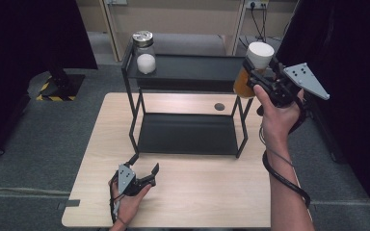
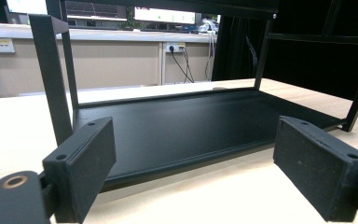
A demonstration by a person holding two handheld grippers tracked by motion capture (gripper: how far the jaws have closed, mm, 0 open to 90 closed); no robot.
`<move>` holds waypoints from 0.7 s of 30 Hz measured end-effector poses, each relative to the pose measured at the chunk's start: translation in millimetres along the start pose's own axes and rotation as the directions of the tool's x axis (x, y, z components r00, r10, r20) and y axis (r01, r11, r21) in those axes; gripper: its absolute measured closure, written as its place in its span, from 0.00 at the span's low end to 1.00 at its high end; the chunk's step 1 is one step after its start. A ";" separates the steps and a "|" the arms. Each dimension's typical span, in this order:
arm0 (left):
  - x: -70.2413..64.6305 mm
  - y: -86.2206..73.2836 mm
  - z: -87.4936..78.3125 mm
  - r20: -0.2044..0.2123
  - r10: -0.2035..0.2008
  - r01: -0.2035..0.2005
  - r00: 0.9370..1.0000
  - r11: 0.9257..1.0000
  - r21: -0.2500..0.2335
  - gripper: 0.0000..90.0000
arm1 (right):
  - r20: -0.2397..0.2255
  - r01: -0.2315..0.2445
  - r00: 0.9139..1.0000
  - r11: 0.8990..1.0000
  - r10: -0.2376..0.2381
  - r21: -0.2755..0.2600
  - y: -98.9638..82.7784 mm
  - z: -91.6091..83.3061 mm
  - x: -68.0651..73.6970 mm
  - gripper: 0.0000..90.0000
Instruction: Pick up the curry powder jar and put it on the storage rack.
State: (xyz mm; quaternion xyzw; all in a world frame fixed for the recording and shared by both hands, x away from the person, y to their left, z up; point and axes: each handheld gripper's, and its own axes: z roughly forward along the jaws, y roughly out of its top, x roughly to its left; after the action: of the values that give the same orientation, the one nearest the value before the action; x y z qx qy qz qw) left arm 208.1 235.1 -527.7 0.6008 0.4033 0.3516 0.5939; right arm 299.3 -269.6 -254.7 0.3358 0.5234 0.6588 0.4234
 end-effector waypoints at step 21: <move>0.7 0.3 0.0 0.003 0.003 -0.003 1.000 1.000 0.002 0.14 | 0.026 -0.003 1.000 1.000 0.002 0.011 12.8 22.1 -3.2 0.38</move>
State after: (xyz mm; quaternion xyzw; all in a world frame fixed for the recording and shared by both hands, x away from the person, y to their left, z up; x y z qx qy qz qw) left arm 208.4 235.7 -527.4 0.6025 0.4021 0.3511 0.5933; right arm 317.5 -264.8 -237.1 0.3475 0.5210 0.6519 0.4275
